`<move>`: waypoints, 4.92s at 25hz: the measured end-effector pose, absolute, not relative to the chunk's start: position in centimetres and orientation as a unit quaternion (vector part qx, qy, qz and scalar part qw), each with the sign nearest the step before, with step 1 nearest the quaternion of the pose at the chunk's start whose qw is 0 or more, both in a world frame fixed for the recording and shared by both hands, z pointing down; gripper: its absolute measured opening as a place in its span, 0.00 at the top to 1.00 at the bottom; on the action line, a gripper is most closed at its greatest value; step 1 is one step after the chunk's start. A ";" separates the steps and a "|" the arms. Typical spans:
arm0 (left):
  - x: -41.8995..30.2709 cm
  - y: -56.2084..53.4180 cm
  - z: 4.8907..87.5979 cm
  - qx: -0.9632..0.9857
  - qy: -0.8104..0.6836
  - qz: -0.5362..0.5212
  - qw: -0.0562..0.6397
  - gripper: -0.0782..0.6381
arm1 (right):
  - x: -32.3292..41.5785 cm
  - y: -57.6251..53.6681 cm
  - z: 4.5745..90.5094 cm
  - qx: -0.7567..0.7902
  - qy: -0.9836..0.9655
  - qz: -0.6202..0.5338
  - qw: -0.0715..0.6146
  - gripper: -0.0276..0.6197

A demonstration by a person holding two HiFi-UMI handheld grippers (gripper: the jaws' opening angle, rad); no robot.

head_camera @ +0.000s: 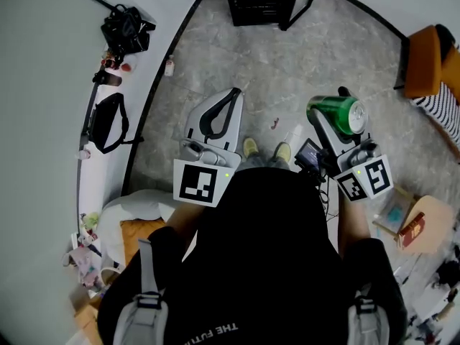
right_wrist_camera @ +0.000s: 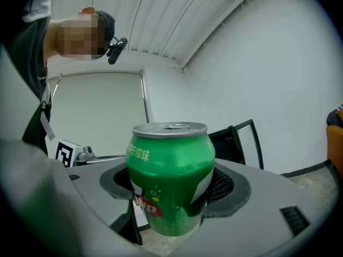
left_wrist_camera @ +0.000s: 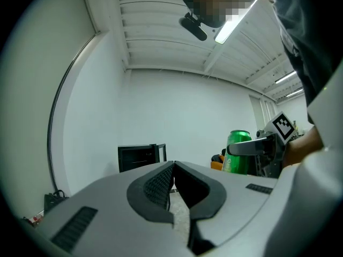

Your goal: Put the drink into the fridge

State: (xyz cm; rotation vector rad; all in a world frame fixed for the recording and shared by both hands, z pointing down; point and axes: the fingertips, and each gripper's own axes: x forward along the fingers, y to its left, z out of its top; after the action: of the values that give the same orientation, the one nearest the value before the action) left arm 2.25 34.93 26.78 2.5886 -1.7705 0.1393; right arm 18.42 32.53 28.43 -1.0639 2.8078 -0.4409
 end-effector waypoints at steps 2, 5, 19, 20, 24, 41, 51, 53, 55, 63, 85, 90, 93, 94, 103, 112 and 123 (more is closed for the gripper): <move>1.2 35.1 26.7 0.824 -0.566 0.041 0.000 0.87 | 17.6 32.6 28.3 -0.351 0.923 -0.145 0.057 0.44; -0.2 35.6 26.5 0.823 -0.568 0.032 -0.002 0.87 | 16.5 33.0 28.1 -0.353 0.923 -0.142 0.060 0.44; -2.1 34.5 26.9 0.825 -0.563 0.039 -0.003 0.87 | 14.4 31.4 27.7 -0.353 0.922 -0.147 0.067 0.44; -2.1 34.3 27.0 0.825 -0.564 0.040 -0.003 0.87 | 14.3 31.1 27.8 -0.352 0.922 -0.147 0.066 0.44; -2.8 32.8 27.1 0.821 -0.569 0.041 -0.004 0.87 | 13.8 29.5 28.2 -0.349 0.923 -0.147 0.067 0.44; -2.9 23.4 27.0 0.821 -0.569 0.048 -0.003 0.87 | 13.4 20.5 28.7 -0.344 0.924 -0.153 0.062 0.44; -1.8 17.8 26.5 0.821 -0.568 0.062 -0.013 0.87 | 13.9 15.0 28.6 -0.336 0.928 -0.144 0.066 0.44; -1.4 16.8 26.4 0.821 -0.567 0.064 -0.016 0.87 | 14.2 14.1 28.7 -0.335 0.929 -0.144 0.066 0.44; -1.1 16.0 26.4 0.820 -0.567 0.067 -0.015 0.87 | 14.5 13.1 28.8 -0.333 0.929 -0.146 0.067 0.44; -0.6 13.5 26.6 0.816 -0.573 0.073 -0.018 0.87 | 14.7 10.6 29.4 -0.322 0.933 -0.147 0.064 0.44; 1.4 12.2 26.0 0.813 -0.576 0.083 -0.027 0.87 | 15.9 8.8 29.2 -0.309 0.935 -0.155 0.078 0.44; 1.5 12.1 25.8 0.814 -0.573 0.084 -0.034 0.87 | 15.9 8.7 29.1 -0.306 0.936 -0.154 0.079 0.44; 1.7 11.9 25.9 0.816 -0.571 0.085 -0.035 0.87 | 15.9 8.6 29.3 -0.306 0.936 -0.154 0.079 0.44; 1.7 11.9 25.9 0.815 -0.572 0.084 -0.034 0.87 | 15.9 8.6 29.3 -0.305 0.936 -0.155 0.079 0.44; 1.5 10.5 26.1 0.815 -0.572 0.080 -0.033 0.87 | 15.5 7.5 29.7 -0.307 0.935 -0.160 0.077 0.44; 0.4 8.4 26.7 0.818 -0.569 0.080 -0.025 0.87 | 14.3 5.4 29.9 -0.311 0.933 -0.163 0.074 0.44; -1.5 4.4 27.1 0.821 -0.565 0.081 -0.019 0.87 | 12.1 1.8 30.1 -0.310 0.934 -0.163 0.067 0.44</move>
State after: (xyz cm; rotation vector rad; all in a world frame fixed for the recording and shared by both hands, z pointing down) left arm -1.54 4.40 27.07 2.6107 -1.7968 0.2591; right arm 12.13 1.78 30.08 -0.9348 2.8171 -0.4905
